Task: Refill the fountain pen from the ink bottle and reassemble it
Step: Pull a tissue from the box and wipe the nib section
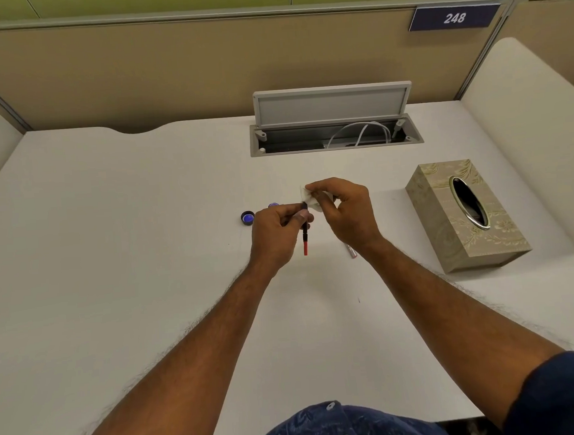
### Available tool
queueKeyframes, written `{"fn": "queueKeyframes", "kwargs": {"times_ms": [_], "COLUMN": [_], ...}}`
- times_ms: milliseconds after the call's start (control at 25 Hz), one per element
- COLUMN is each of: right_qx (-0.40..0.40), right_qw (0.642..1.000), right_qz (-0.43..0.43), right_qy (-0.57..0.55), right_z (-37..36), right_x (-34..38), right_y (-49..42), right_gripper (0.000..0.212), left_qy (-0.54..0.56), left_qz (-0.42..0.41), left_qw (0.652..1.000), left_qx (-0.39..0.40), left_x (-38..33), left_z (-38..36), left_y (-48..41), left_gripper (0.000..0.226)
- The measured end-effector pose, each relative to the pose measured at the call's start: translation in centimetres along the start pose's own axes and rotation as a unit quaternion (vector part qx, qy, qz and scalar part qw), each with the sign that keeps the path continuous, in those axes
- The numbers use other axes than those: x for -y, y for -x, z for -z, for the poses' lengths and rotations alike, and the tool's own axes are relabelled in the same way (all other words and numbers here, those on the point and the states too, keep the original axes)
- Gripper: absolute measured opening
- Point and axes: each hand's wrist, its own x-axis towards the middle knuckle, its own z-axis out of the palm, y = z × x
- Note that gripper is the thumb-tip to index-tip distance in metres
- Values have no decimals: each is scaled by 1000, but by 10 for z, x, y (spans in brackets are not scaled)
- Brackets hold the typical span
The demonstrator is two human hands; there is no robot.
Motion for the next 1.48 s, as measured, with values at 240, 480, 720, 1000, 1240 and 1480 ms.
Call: {"fn": "queueKeyframes", "kwargs": {"times_ms": [240, 480, 720, 1000, 1240, 1480], "right_qx": [-47, -32, -32, -5, 11, -5], "right_qw": [990, 994, 998, 962, 940, 944], "right_qz": [-111, -83, 44, 215, 266, 261], "right_qy": [-70, -71, 0, 167, 212, 201], "right_z": [1, 3, -1, 4, 4, 5], "right_x": [-2, 2, 3, -8, -18, -21], "right_y": [0, 5, 10, 1, -4, -5], "right_gripper": [16, 14, 22, 23, 22, 23], "left_qy": [-4, 10, -14, -6, -6, 4], "left_qz": [7, 0, -7, 9, 13, -5], "left_qw": [1000, 998, 998, 997, 998, 1000], "left_qx": [-30, -55, -64, -73, -61, -22], "left_x": [-1, 2, -2, -3, -3, -1], "left_z": [-3, -2, -3, -3, -3, 0], "left_y": [-1, -2, -1, 1, 1, -1], "left_gripper": [26, 34, 29, 31, 33, 28]}}
